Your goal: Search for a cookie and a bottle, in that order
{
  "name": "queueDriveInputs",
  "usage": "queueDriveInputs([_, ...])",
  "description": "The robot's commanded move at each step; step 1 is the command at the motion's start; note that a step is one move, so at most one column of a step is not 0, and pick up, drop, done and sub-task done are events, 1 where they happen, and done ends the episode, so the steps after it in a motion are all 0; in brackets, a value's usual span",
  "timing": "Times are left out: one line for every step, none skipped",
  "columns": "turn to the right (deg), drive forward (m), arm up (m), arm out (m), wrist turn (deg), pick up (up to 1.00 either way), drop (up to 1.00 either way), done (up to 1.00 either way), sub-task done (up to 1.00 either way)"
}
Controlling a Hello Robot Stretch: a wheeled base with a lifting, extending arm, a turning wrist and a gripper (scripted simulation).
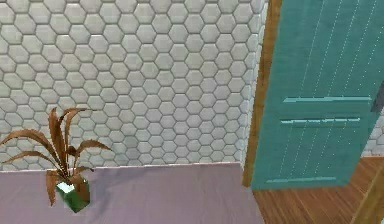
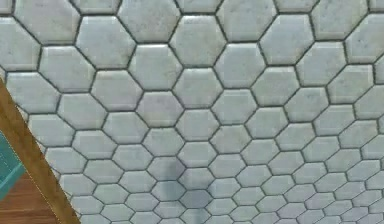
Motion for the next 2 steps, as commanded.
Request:
queueDriveInputs([0.0,0.65,0.0,0.0,0.0,0.0,0.0,0.0,0.0])
queueDriveInputs([21.0,0.0,0.0,0.0,0.0,0.0,0.0,0.0,0.0])
